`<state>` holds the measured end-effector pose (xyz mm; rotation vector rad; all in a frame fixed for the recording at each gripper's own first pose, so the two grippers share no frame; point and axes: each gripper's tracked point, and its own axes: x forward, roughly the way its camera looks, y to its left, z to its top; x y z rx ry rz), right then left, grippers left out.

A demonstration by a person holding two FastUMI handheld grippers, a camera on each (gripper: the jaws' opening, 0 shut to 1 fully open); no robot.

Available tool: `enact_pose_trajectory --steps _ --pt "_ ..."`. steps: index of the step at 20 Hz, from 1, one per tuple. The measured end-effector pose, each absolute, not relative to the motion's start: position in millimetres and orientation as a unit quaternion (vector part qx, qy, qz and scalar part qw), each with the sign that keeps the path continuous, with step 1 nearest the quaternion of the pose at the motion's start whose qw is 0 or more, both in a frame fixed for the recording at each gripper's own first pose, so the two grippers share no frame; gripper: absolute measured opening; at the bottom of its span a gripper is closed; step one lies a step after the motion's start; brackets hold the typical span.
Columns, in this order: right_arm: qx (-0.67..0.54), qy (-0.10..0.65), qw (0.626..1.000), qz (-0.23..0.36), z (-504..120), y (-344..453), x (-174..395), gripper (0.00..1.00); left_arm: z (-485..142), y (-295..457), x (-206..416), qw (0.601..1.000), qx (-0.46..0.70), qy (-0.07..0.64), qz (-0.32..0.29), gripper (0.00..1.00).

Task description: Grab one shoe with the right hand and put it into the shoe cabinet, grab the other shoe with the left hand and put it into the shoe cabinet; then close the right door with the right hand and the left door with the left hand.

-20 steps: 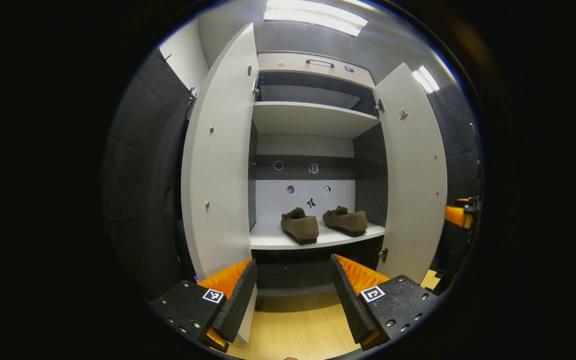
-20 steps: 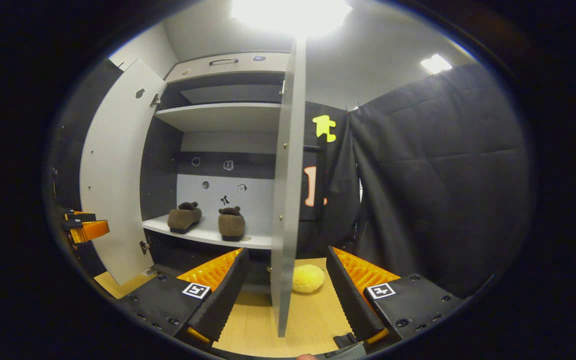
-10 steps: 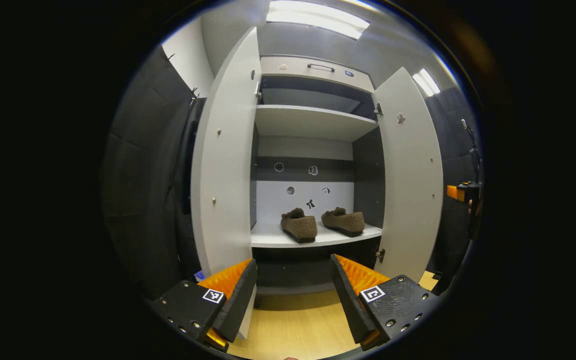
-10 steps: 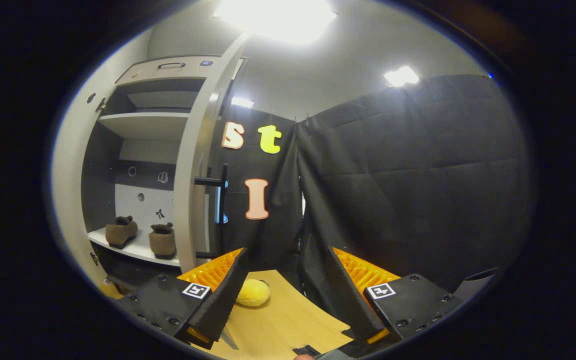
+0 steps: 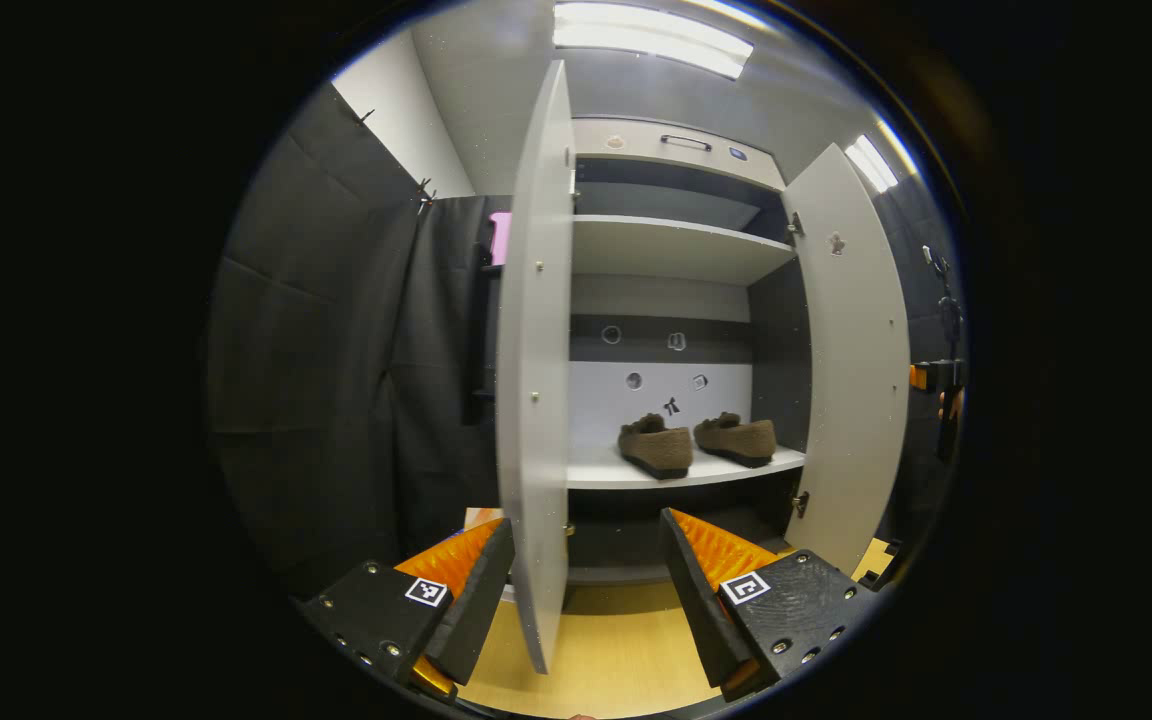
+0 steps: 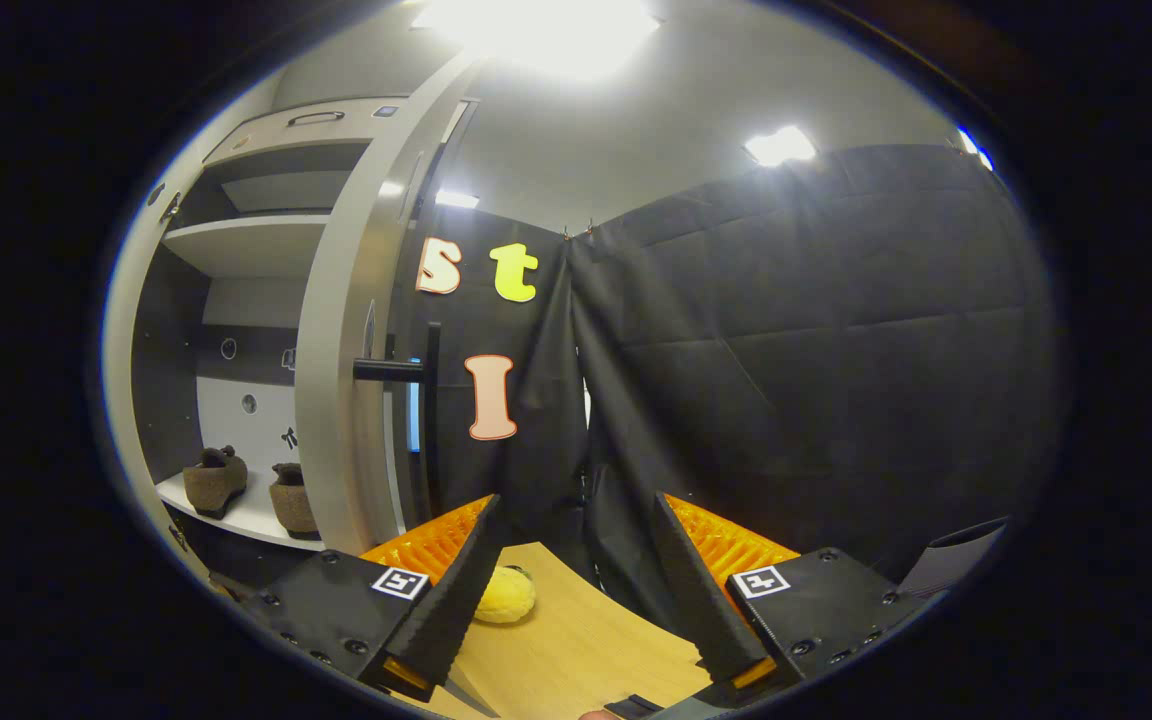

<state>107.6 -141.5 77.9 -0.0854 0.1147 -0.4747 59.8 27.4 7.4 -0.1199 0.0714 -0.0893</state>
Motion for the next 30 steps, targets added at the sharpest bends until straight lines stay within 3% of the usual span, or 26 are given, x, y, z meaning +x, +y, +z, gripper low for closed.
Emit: enact_pose_trajectory --steps 5,8,17,30 --pt "-0.036 0.055 0.972 -0.224 78.2 -130.8 102.5 0.91 8.9 44.7 65.3 0.997 -0.062 0.034 -0.034 0.80" --pt "-0.033 0.057 0.975 -0.211 77.7 -109.3 103.1 0.94 10.1 44.0 68.0 0.997 -0.065 0.033 -0.040 0.80" --pt "-0.013 0.058 0.989 -0.134 77.1 -51.1 109.7 0.94 13.0 41.9 58.9 0.996 -0.069 0.030 -0.040 0.80" --pt "0.024 0.056 0.998 -0.026 65.8 14.1 146.8 0.94 10.6 72.5 41.7 0.997 -0.062 0.036 0.007 0.80"
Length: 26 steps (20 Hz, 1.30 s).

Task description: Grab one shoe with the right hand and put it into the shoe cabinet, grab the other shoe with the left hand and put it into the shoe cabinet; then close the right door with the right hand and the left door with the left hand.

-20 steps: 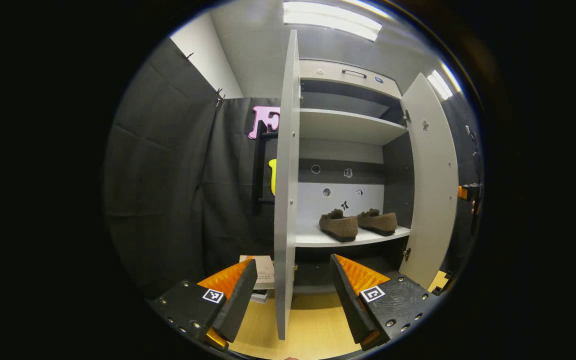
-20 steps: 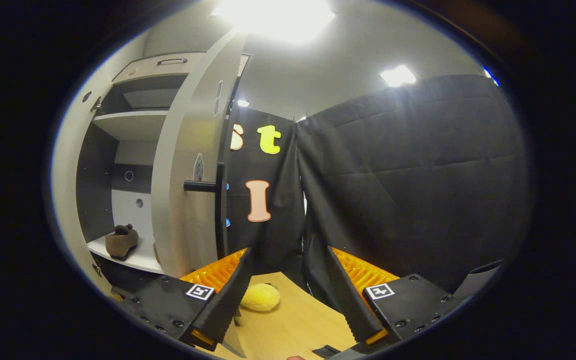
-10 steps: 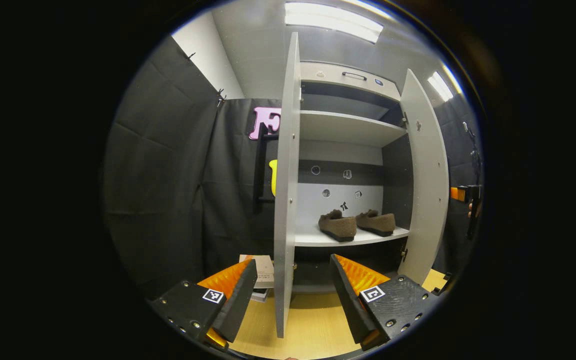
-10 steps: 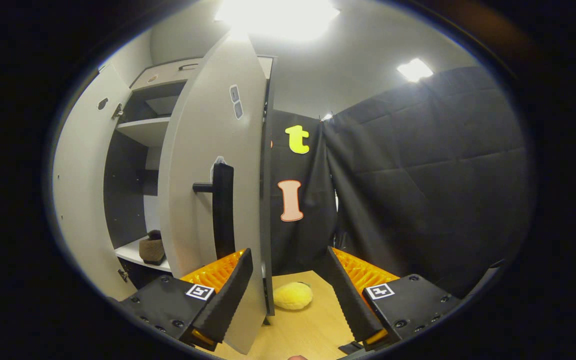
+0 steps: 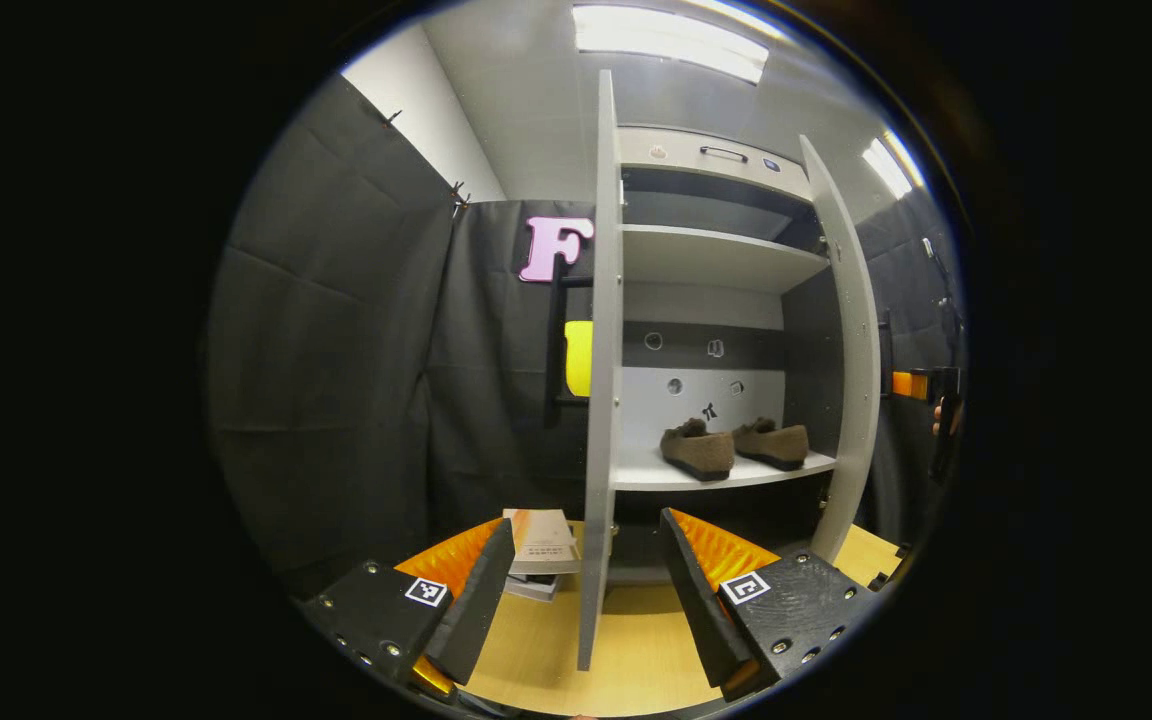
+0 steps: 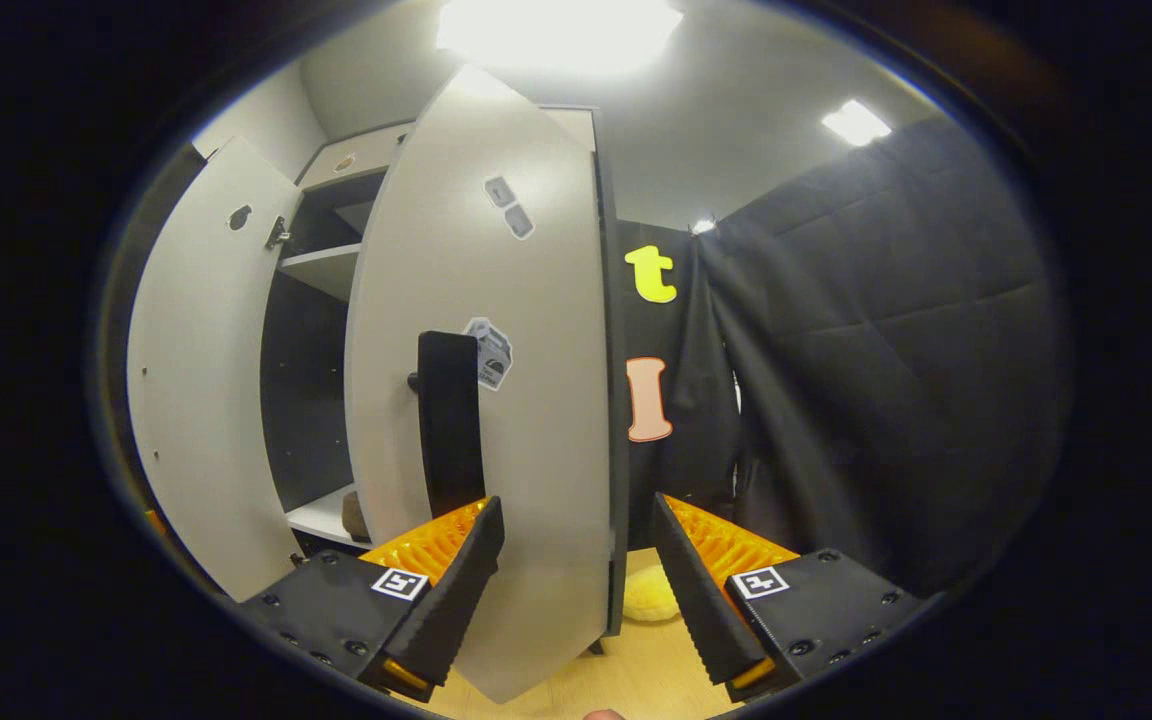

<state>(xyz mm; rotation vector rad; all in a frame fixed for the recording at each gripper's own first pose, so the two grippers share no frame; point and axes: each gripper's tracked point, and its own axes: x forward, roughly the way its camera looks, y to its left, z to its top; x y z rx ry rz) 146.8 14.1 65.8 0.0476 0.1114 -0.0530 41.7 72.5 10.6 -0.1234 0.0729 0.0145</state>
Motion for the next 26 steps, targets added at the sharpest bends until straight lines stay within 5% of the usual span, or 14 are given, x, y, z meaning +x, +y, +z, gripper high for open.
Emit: enact_pose_trajectory --steps 12,26 --pt "0.021 0.059 0.998 0.019 56.9 46.9 173.8 0.93 10.4 99.1 33.2 0.996 -0.056 0.042 0.047 0.80" --pt "0.019 0.082 0.995 -0.057 24.7 -48.9 127.8 0.96 71.4 169.6 112.8 0.993 -0.028 -0.014 0.112 0.80"
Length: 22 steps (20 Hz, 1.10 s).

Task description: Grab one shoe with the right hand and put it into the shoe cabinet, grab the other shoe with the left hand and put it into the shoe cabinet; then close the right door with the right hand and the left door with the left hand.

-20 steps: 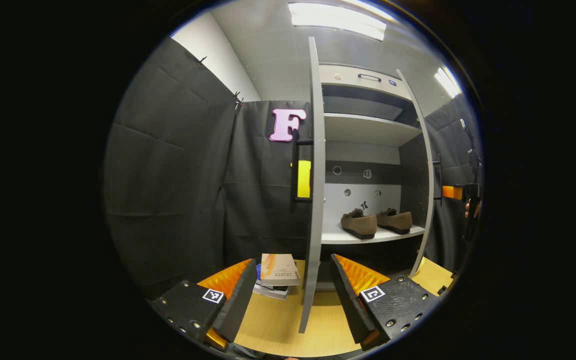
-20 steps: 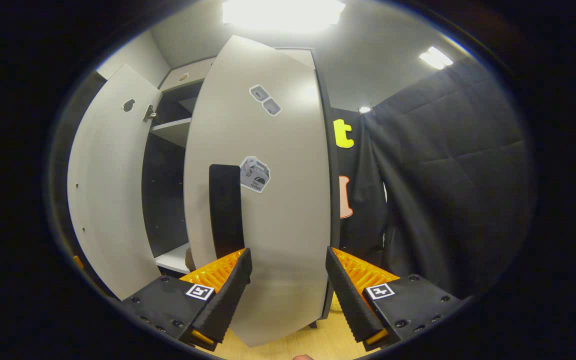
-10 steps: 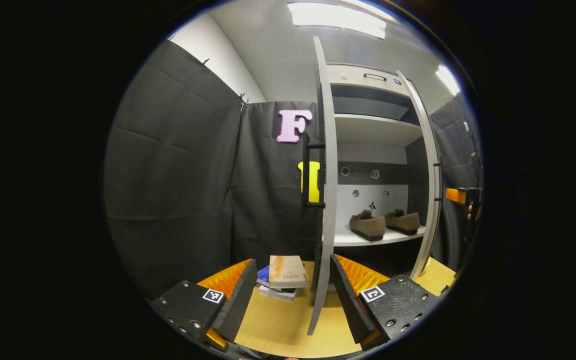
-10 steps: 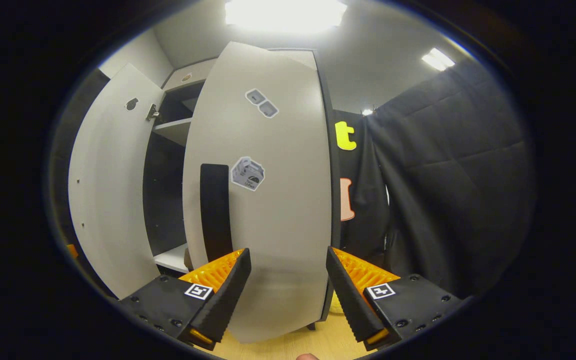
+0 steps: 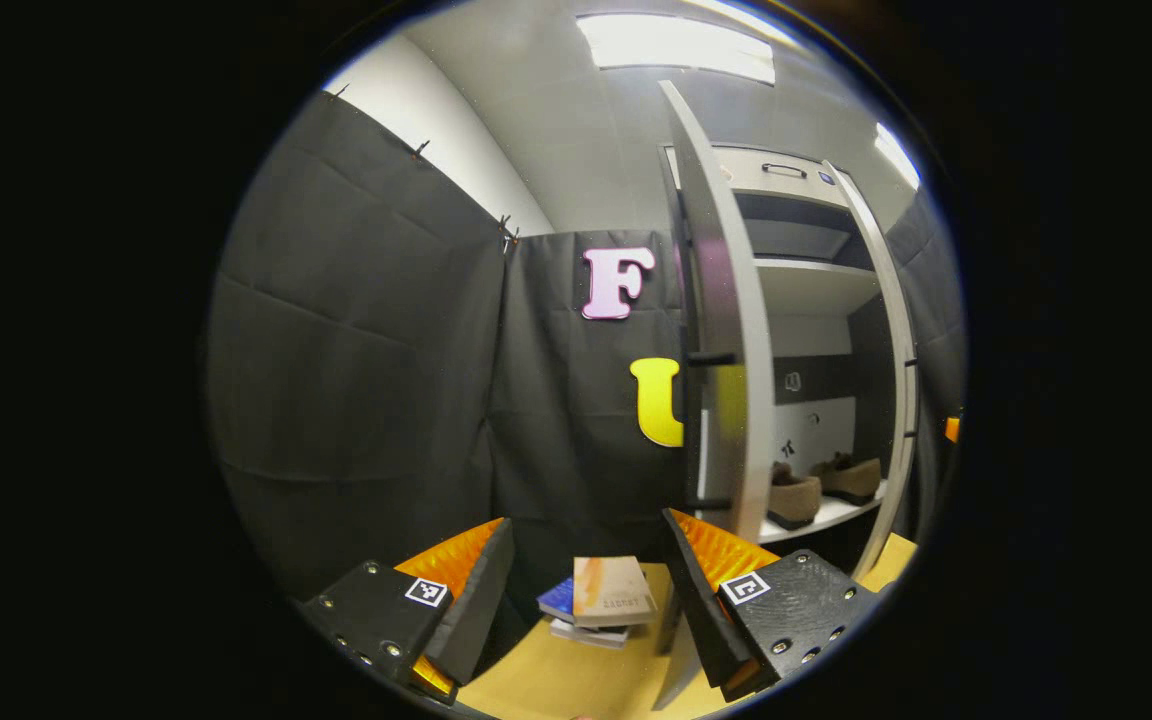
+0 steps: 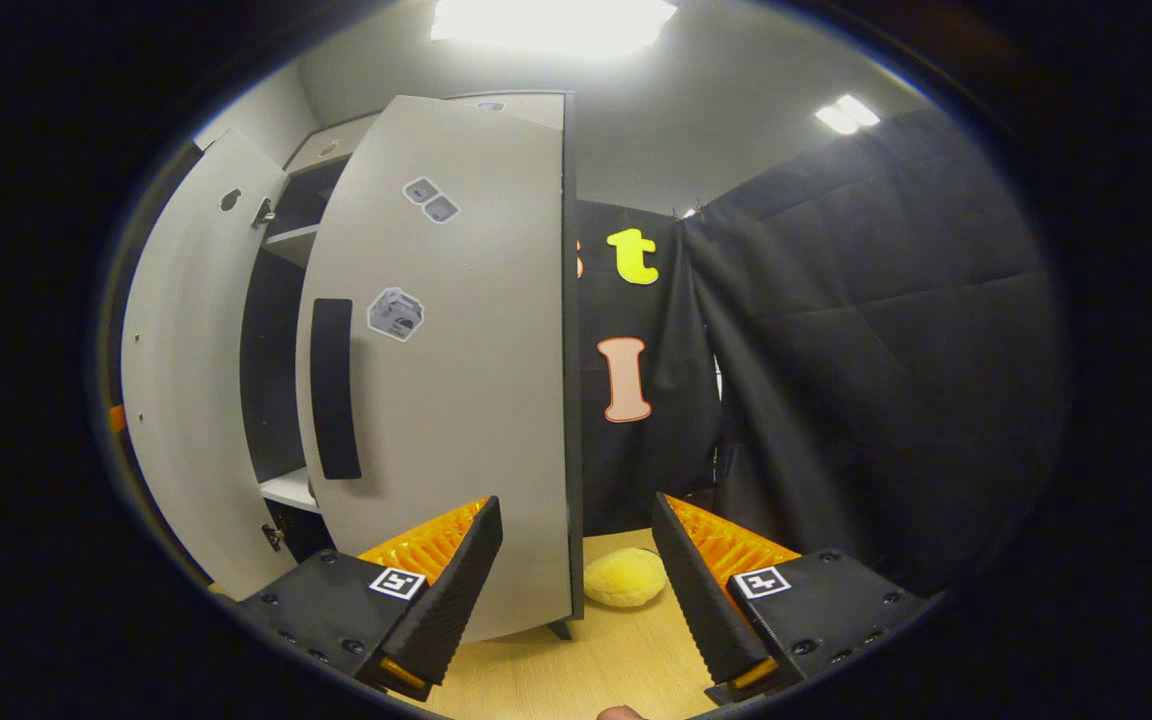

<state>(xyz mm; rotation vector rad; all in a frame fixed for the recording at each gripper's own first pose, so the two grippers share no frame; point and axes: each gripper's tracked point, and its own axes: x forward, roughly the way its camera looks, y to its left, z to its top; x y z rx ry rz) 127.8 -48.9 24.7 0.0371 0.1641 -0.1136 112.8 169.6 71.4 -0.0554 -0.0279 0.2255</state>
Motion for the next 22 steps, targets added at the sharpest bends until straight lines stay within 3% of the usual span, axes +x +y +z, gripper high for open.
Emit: enact_pose_trajectory --steps 6,7,8,9,12,13,14,17,18,20,22 --pt "0.030 0.097 0.992 -0.078 9.5 -69.1 118.3 0.92 90.7 175.0 134.2 0.991 -0.011 -0.032 0.128 0.80" --pt "0.031 0.098 0.992 -0.078 8.8 -69.3 118.6 0.95 92.1 172.3 133.5 0.991 -0.006 -0.033 0.126 0.80" --pt "0.031 0.099 0.992 -0.078 6.8 -67.7 118.7 0.95 92.5 171.0 132.1 0.992 -0.003 -0.033 0.125 0.85" --pt "0.031 0.101 0.991 -0.076 5.4 -66.5 118.6 0.96 94.3 169.6 131.7 0.992 0.000 -0.032 0.125 0.79" --pt "0.033 0.102 0.992 -0.069 3.9 -56.9 122.8 0.95 95.7 167.1 132.5 0.992 0.004 -0.031 0.123 0.79" --pt "0.033 0.103 0.992 -0.064 3.0 -52.9 124.0 0.96 96.8 164.6 132.9 0.992 0.000 -0.031 0.120 0.85" --pt "0.031 0.105 0.992 -0.060 2.4 -49.2 124.8 0.96 96.3 158.7 133.4 0.993 -0.006 -0.030 0.115 0.79" --pt "0.027 0.099 0.994 -0.049 6.4 -40.3 125.8 0.95 98.3 146.0 132.0 0.995 -0.014 -0.032 0.097 0.79" --pt "0.026 0.097 0.994 -0.046 6.8 -37.8 126.5 0.95 99.9 141.5 131.2 0.995 -0.014 -0.034 0.091 0.85" --pt "0.024 0.096 0.994 -0.042 6.0 -34.7 126.4 0.92 103.3 128.6 131.5 0.996 -0.018 -0.036 0.074 0.85" --pt "0.024 0.099 0.994 -0.040 4.5 -33.6 126.0 0.95 103.9 114.7 131.5 0.997 -0.029 -0.040 0.057 0.85"
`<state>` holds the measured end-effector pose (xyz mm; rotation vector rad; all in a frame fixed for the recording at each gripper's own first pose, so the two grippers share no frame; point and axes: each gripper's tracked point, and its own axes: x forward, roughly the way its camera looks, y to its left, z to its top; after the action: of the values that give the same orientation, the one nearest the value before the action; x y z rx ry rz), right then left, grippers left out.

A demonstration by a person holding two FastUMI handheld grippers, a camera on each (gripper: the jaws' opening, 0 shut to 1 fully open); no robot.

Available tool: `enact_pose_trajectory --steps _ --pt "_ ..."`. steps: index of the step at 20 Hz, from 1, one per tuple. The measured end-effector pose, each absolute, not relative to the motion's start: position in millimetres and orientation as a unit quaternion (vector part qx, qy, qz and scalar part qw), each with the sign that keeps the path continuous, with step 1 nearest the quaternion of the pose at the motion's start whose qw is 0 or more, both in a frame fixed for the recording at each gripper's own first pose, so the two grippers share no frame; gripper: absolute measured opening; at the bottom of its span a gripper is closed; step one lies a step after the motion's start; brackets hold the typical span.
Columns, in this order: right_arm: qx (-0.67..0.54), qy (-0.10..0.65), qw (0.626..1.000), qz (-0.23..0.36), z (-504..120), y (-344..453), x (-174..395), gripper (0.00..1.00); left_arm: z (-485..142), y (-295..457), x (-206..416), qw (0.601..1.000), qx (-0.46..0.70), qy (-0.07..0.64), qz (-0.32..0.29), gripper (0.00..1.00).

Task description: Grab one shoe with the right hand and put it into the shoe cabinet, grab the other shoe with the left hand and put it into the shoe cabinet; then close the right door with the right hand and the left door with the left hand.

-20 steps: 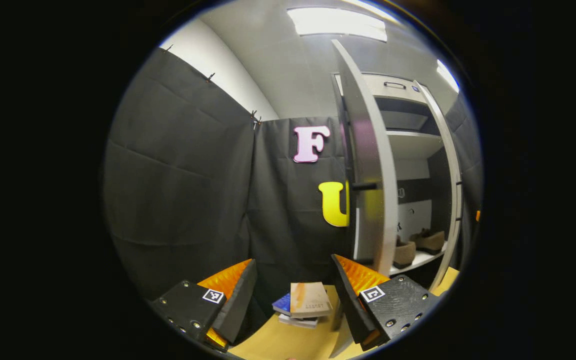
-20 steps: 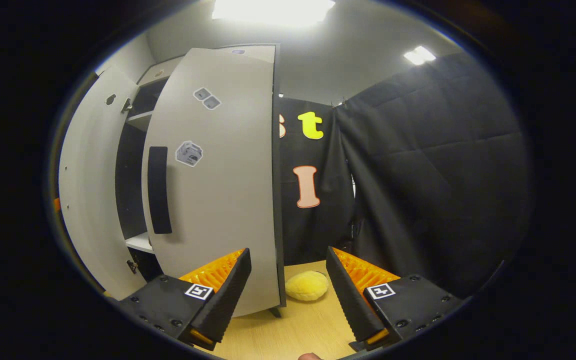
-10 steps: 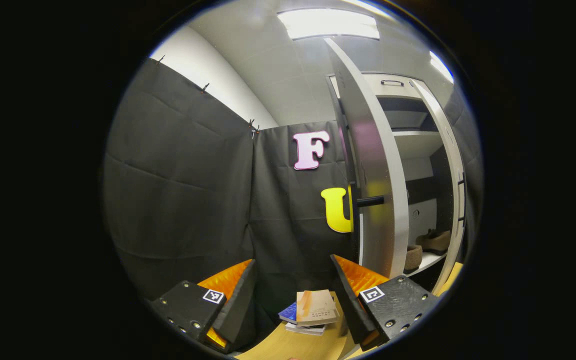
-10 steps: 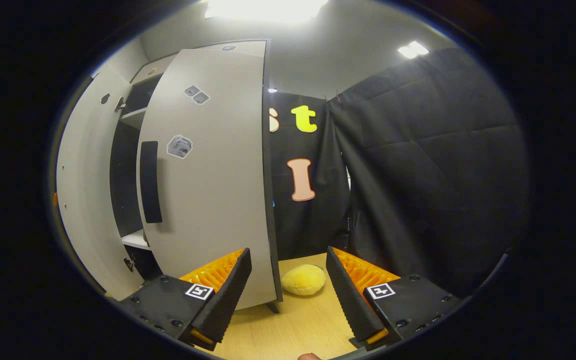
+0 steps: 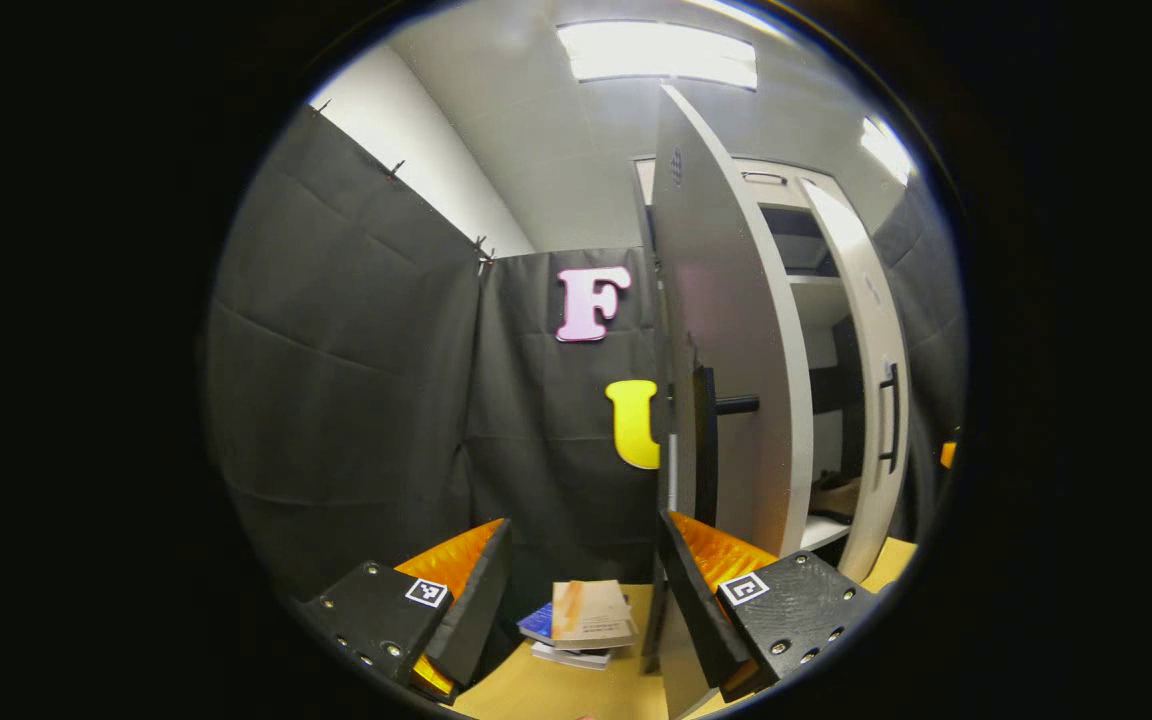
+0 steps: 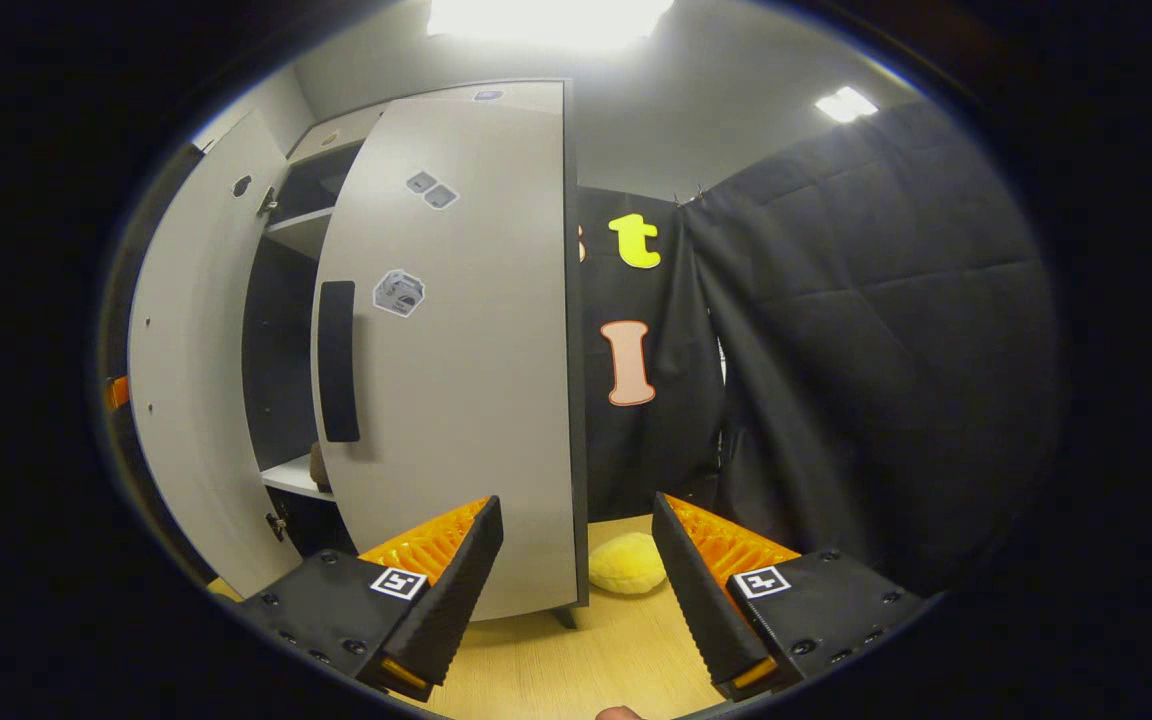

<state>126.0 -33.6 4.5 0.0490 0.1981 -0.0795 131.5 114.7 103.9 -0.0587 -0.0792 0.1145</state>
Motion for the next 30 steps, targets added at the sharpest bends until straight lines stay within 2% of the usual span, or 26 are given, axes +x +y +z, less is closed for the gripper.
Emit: enact_pose_trajectory --steps 1,2,17,18,25,26,27,30 --pt "0.025 0.099 0.994 -0.039 4.4 -33.1 125.8 0.92 105.1 106.3 132.0 0.997 -0.035 -0.042 0.048 0.85" --pt "0.025 0.099 0.994 -0.038 4.4 -33.5 125.5 0.95 105.6 97.7 133.1 0.998 -0.040 -0.043 0.039 0.85" --pt "0.024 0.107 0.991 -0.078 6.3 -41.7 116.8 0.95 113.7 -25.9 183.4 0.992 -0.101 -0.050 -0.054 0.85" --pt "0.025 0.108 0.991 -0.080 5.7 -41.8 115.5 0.95 115.2 -33.1 188.6 0.992 -0.101 -0.051 -0.056 0.79" --pt "0.025 0.110 0.991 -0.065 6.6 -38.9 116.9 0.95 119.6 -42.7 206.4 0.992 -0.099 -0.050 -0.059 0.79" --pt "0.024 0.108 0.992 -0.060 6.2 -38.6 117.6 0.92 117.8 -41.4 204.1 0.992 -0.099 -0.048 -0.059 0.79" --pt "0.022 0.106 0.993 -0.055 7.6 -38.5 118.4 0.95 118.0 -38.7 202.2 0.993 -0.097 -0.047 -0.057 0.79" --pt "0.018 0.094 0.995 -0.040 12.6 -36.9 120.0 0.95 116.8 -30.7 186.9 0.994 -0.087 -0.047 -0.055 0.79"
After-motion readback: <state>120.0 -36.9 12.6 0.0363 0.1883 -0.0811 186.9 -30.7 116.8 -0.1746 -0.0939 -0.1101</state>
